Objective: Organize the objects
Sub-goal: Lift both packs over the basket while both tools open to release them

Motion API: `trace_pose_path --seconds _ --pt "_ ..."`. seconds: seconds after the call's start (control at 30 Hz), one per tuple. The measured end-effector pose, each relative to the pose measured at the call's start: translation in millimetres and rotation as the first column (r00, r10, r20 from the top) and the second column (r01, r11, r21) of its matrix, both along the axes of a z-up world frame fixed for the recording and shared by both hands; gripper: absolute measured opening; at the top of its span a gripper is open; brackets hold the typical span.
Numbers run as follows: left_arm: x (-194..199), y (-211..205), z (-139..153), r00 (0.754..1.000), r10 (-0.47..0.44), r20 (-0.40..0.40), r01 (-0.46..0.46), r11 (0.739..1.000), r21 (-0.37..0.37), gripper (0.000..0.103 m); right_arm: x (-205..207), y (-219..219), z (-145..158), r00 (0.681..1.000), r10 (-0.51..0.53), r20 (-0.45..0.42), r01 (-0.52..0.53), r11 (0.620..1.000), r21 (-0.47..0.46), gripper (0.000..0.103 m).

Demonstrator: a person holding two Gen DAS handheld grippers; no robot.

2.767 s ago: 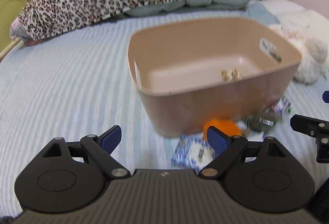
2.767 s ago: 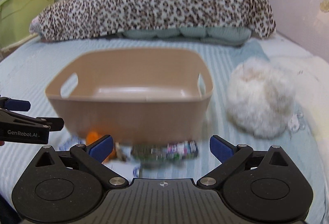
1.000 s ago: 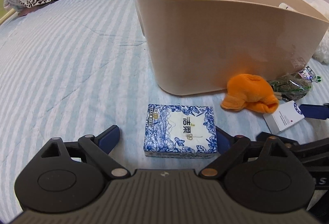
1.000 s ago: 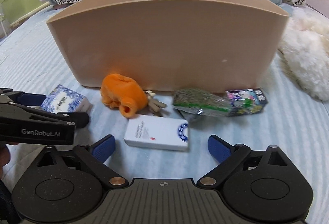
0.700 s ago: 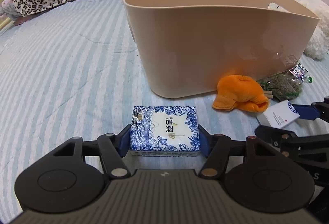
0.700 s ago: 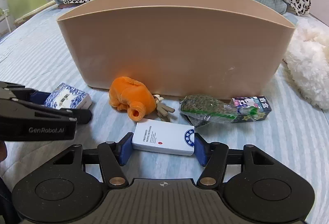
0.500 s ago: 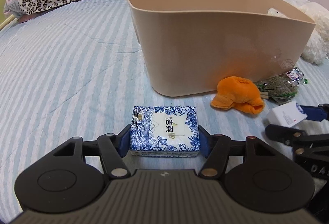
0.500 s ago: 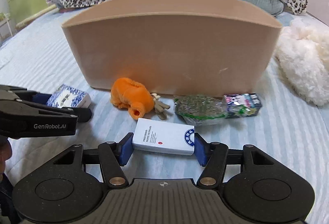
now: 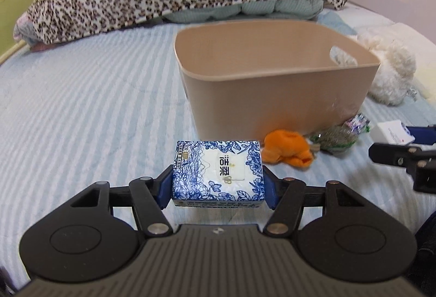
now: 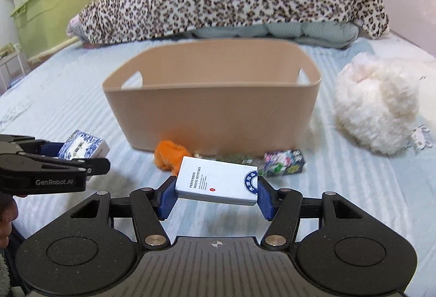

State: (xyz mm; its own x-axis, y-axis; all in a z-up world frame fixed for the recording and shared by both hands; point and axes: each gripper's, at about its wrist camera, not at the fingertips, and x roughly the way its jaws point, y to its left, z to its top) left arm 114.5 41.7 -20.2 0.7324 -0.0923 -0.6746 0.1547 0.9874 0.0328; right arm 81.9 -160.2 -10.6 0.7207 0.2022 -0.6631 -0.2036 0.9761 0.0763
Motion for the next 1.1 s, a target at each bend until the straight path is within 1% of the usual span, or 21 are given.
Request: trace_pose_path --seconds 0.07,0.23,0.4,0.53,0.63,0.77,0.87,0.97,1.1 --pt "-2.0 -1.0 9.3 1.0 -0.005 0.025 0.005 1.0 0.006 0.065 -1.9 -4.6 8.1 1.0 -0.006 0.024 0.006 1.0 0.011 0.057" --pt "-2.7 -3.0 34.0 0.996 -0.014 0.083 0.016 1.0 -0.013 0.065 -1.8 -10.3 30.9 0.994 -0.015 0.107 0.013 1.0 0.015 0.057" --pt "1.0 -9.2 59.5 0.986 -0.024 0.164 0.025 1.0 -0.002 0.065 6.9 -12.2 49.7 0.982 -0.028 0.189 0.027 1.0 0.009 0.057" --pt "13.6 -13.3 74.8 0.979 -0.025 0.204 0.026 1.0 -0.005 0.065 20.5 -13.7 61.4 0.974 -0.035 0.226 0.037 0.999 -0.005 0.057" --pt "26.5 -18.5 81.7 0.974 -0.025 0.226 0.025 1.0 0.007 0.065 31.2 -14.4 68.8 0.968 -0.041 0.248 0.043 0.999 -0.005 0.057" --pt "48.3 -25.0 86.1 0.971 -0.025 0.236 0.023 1.0 0.014 0.065 48.6 -14.3 77.0 0.961 -0.045 0.273 0.051 0.999 -0.015 0.057" --pt "68.9 -27.1 86.1 0.974 -0.017 0.225 0.016 1.0 0.005 0.064 66.6 -12.5 79.1 0.962 -0.044 0.269 0.052 0.998 -0.023 0.057" --pt "90.9 -26.7 80.9 0.98 -0.003 0.197 0.005 1.0 -0.009 0.064 85.9 -11.5 77.7 0.967 -0.045 0.251 0.053 0.998 -0.023 0.057" --pt "118.2 -35.2 66.9 0.986 0.016 0.165 -0.02 1.0 0.022 0.064 107.6 -8.1 72.9 0.969 -0.047 0.244 0.058 0.998 -0.038 0.057"
